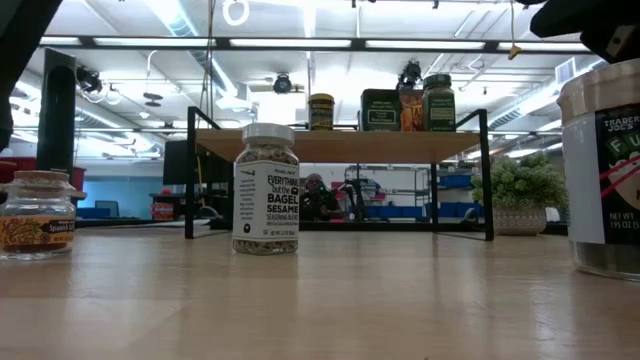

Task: Shelf spices
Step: Put the gold seasoning bottle on the shelf

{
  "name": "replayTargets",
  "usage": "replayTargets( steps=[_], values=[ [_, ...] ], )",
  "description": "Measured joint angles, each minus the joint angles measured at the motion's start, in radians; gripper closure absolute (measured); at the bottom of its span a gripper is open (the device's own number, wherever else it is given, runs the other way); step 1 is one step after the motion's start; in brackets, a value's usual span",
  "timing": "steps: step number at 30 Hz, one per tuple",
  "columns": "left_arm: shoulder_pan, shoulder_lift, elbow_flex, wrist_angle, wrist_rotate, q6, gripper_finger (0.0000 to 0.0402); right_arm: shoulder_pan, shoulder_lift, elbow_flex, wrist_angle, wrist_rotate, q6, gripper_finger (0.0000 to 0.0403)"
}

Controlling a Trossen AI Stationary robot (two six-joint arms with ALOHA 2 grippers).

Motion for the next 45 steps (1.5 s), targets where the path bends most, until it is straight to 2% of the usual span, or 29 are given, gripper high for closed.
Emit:
replayTargets(
  steps=[5,11,14,19,26,33,39,41,45],
  values=[
    [-0.038,-0.066,-0.224,0.213,-0.064,-0.040,0.0218,0.009,0.000,0.000,0.001,0.014,-0.006,0.0403],
    [-0.090,-0.240,-0.579,0.555,-0.096,-0.101,0.0218,0.014,0.000,0.000,-0.001,0.035,-0.018,0.0403],
    [-0.130,-0.342,-0.754,0.614,-0.184,-0.123,0.0218,0.015,0.000,0.022,-0.040,0.030,-0.026,0.0403],
    [-0.208,-0.524,-0.963,0.648,-0.353,-0.167,0.0218,0.019,-0.001,0.159,-0.279,0.010,-0.003,0.0403],
    [-0.329,-0.736,-1.201,0.668,-0.526,-0.212,0.0218,0.025,-0.002,0.388,-0.703,-0.134,0.132,0.0403],
    [-0.390,-0.886,-1.481,0.843,-0.571,-0.279,0.0218,0.063,-0.003,0.487,-1.048,-0.354,0.400,0.0403],
    [-0.399,-0.946,-1.623,0.926,-0.572,-0.283,0.0218,0.073,-0.003,0.476,-1.146,-0.643,0.588,0.0401],
    [-0.399,-0.956,-1.633,0.929,-0.573,-0.280,0.0218,0.073,-0.003,0.474,-1.148,-0.674,0.581,0.0396],
    [-0.399,-0.967,-1.645,0.928,-0.603,-0.256,0.0218,0.060,-0.002,0.474,-1.141,-0.660,0.531,0.0380]
  ],
)
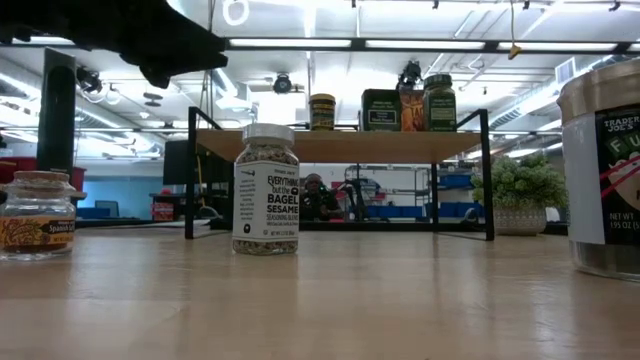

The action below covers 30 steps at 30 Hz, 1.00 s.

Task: Shelf spices
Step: Put the gold seasoning bottle on the shelf

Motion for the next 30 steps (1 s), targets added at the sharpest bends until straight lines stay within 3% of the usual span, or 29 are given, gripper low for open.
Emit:
replayTargets(
  steps=[7,15,21,25,30],
  values=[
    [-0.001,-0.004,0.000,-0.015,-0.001,-0.006,0.0218,-0.076,0.000,0.000,0.047,0.006,-0.081,0.0314],
    [-0.001,-0.003,0.000,-0.019,0.002,-0.013,0.0218,-0.211,0.000,0.000,0.264,0.005,-0.428,0.0188],
    [-0.001,-0.003,0.000,-0.028,0.002,-0.033,0.0218,-0.301,0.002,-0.004,0.338,-0.065,-0.669,0.0100],
    [-0.001,-0.003,0.000,-0.031,0.002,-0.046,0.0218,-0.341,0.051,-0.016,0.332,-0.116,-0.794,0.0074],
    [-0.001,-0.003,0.000,-0.036,0.002,-0.048,0.0218,-0.359,0.173,-0.011,0.353,-0.218,-0.919,0.0079]
  ],
)
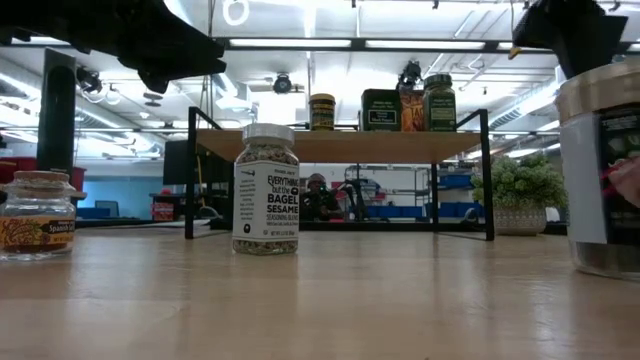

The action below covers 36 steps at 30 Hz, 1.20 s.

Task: Shelf spices
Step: Put the gold seasoning bottle on the shelf

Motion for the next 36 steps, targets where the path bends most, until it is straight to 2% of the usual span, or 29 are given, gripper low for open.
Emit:
replayTargets(
  steps=[2,8,11,30,36],
  values=[
    [0.000,0.000,0.000,-0.005,0.000,-0.001,0.0218,-0.004,0.039,0.009,-0.004,-0.029,-0.021,0.0086],
    [0.000,0.001,0.000,-0.004,0.004,-0.004,0.0218,-0.004,0.089,-0.010,0.010,0.000,-0.033,0.0098],
    [0.000,0.001,0.000,-0.003,0.007,-0.004,0.0218,-0.010,0.060,0.000,0.003,0.003,-0.038,0.0099],
    [-0.006,0.001,0.000,-0.001,0.013,-0.011,0.0218,-0.025,0.067,-0.002,0.010,0.023,-0.057,0.0097],
    [-0.006,0.001,0.000,-0.034,0.014,0.007,0.0218,-0.025,0.067,-0.002,0.010,0.070,-0.026,0.0097]
  ],
)
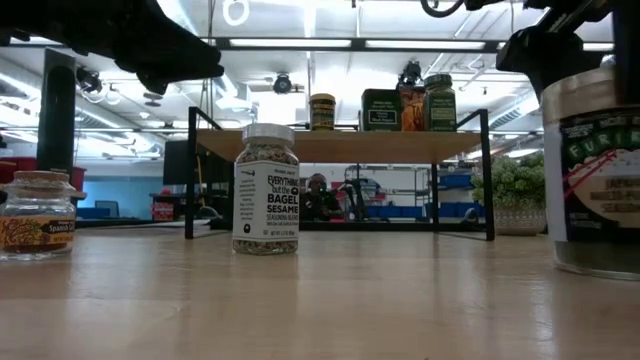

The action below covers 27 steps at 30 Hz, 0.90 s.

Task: Shelf spices
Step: Put the gold seasoning bottle on the shelf

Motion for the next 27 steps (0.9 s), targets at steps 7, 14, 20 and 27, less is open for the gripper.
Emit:
replayTargets(
  steps=[7,14,20,27],
  values=[
    [0.000,-0.014,0.000,-0.041,0.001,-0.066,0.0218,-0.003,0.000,0.000,0.000,0.002,0.084,0.0097],
    [0.000,-0.109,0.000,-0.051,0.039,0.008,0.0218,-0.003,-0.001,0.000,0.000,0.001,0.084,0.0097],
    [0.000,-0.244,0.000,-0.197,0.063,0.020,0.0218,-0.010,-0.001,0.000,0.000,-0.015,0.104,0.0114],
    [0.000,-0.328,0.000,-0.291,0.077,0.052,0.0218,-0.012,-0.002,0.001,0.000,-0.033,0.108,0.0124]
  ],
)
